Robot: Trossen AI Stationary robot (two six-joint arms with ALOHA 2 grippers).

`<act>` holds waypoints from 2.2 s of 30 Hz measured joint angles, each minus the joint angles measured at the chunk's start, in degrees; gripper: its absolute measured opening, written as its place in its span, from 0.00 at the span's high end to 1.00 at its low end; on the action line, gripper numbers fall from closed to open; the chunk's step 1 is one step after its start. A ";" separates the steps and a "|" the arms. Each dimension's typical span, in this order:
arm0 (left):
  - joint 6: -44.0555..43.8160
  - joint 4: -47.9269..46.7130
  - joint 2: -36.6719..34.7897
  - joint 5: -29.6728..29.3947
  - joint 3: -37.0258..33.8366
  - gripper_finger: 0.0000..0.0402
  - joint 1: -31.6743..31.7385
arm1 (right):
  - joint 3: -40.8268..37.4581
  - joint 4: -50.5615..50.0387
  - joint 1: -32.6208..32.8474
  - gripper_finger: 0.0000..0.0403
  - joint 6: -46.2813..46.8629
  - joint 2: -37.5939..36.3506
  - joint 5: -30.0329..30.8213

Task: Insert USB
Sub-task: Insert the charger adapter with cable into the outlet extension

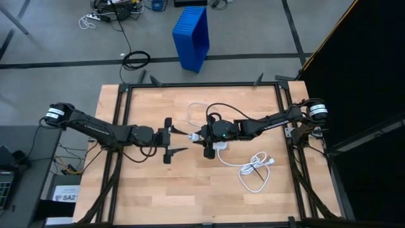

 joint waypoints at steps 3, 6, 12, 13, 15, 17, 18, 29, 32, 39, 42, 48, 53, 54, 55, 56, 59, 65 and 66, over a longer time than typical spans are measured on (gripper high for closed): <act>0.62 1.61 0.41 -1.24 0.00 0.31 0.02 | 0.00 0.02 0.02 0.72 -0.71 0.00 -0.33; 0.79 1.31 0.39 -2.01 0.48 0.31 0.04 | 0.00 0.09 0.13 0.72 -1.27 0.00 -0.73; 2.29 0.59 -1.84 -2.88 1.82 0.31 -2.35 | 0.00 0.24 0.13 0.72 -0.26 0.00 4.31; 2.24 -0.49 -2.74 -2.88 1.91 0.31 -3.12 | 0.00 0.33 0.10 0.72 -0.21 0.00 4.74; 1.92 -4.68 -5.28 -2.86 2.17 0.31 -4.84 | 0.00 0.25 0.10 0.72 -0.24 -0.12 5.41; -2.29 -11.00 -8.36 -3.01 2.41 0.32 -6.29 | 0.00 0.40 0.13 0.72 -0.46 -0.39 5.45; -5.32 -14.12 -10.00 -3.03 2.62 0.32 -6.75 | 0.00 0.77 0.13 0.72 -0.51 -0.44 5.46; -11.33 -17.06 -7.36 -5.06 0.12 0.38 -3.86 | 0.00 4.62 0.15 0.72 -0.68 -0.44 3.82; -8.35 -8.67 -4.13 -4.10 0.17 0.38 -2.34 | 0.00 4.33 0.33 0.72 -0.68 -0.37 3.51; -8.29 -6.09 -0.37 -1.25 0.13 0.38 1.88 | 0.00 4.02 1.42 0.72 -3.06 -0.37 2.08; -8.16 -3.99 0.42 3.10 0.11 0.38 3.20 | 0.00 4.04 1.70 0.72 -3.63 -0.37 1.47; -6.91 -0.69 0.50 7.58 0.11 0.38 3.72 | 0.00 4.04 1.60 0.72 -4.15 -0.35 0.39; -6.63 0.47 1.74 7.62 0.11 0.38 3.74 | 0.00 4.17 1.63 0.72 -4.26 -0.34 0.15; -6.45 0.79 2.34 7.66 0.11 0.38 3.74 | 0.00 4.28 1.62 0.72 -4.26 -0.33 -0.13; -5.90 2.06 3.24 7.66 0.09 0.38 3.74 | 0.00 4.49 1.60 0.72 -4.24 -0.33 -0.79; -5.28 3.61 4.05 7.66 0.09 0.38 3.74 | 0.00 4.61 1.60 0.72 -4.24 -0.33 -1.11; -3.81 6.63 6.14 7.66 0.09 0.38 3.77 | 0.00 4.55 1.62 0.72 -4.24 -0.33 -1.29; -3.20 7.50 6.03 7.68 0.09 0.38 3.87 | 0.00 2.80 1.61 0.72 -4.15 -0.31 -1.27; -3.19 7.65 5.97 7.67 0.09 0.38 3.87 | 0.00 2.36 1.60 0.72 -4.07 -0.31 -1.27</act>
